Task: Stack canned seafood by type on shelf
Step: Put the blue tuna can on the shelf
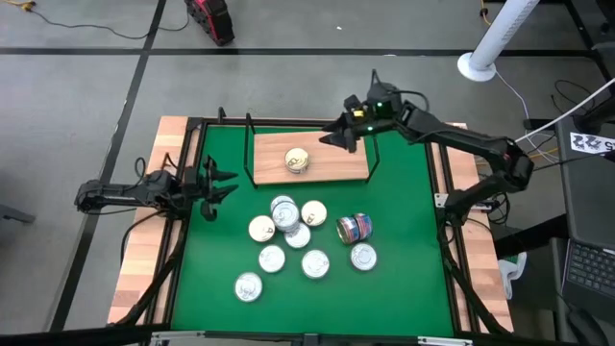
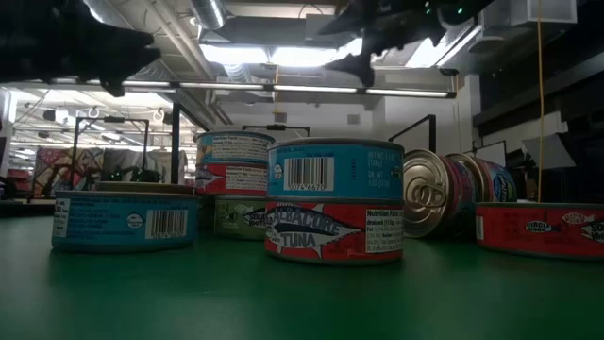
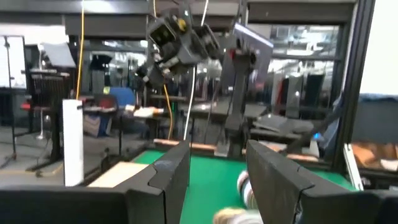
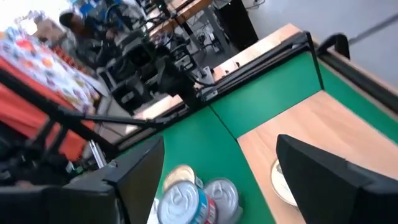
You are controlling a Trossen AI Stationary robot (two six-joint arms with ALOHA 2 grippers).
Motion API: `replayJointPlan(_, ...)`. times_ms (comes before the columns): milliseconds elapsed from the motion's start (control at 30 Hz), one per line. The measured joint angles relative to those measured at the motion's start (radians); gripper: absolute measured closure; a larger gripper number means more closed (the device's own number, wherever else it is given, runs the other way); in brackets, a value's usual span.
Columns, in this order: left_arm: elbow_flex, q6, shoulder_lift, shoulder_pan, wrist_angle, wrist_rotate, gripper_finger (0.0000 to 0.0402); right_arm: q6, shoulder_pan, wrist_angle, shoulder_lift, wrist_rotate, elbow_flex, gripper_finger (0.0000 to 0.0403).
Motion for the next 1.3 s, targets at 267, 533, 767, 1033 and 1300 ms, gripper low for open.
replayJointPlan(267,0.000,-0.007,0.216,-0.009,0.191,-0.001,0.0247,-0.244,0.021,-0.221,-0.140,0.058,-0.002,0.0095)
replayJointPlan(533,0.147,0.013,0.594,-0.069,0.313,-0.002,0.0247,-0.379,0.169,-0.329,-0.252,0.232,-0.076,0.0095)
replayJointPlan(767,0.443,0.053,0.967,-0.123,0.306,-0.024,0.0246,-0.389,0.352,-0.345,-0.322,0.332,-0.174,0.0095)
replayJointPlan(1033,0.759,0.045,1.347,-0.123,0.306,-0.098,0.0246,-0.377,0.464,-0.599,-0.364,0.379,-0.184,0.0095)
replayJointPlan(1300,0.937,0.125,1.546,-0.123,0.304,-0.117,0.0246,-0.336,0.504,-0.662,-0.366,0.445,-0.184,0.0095)
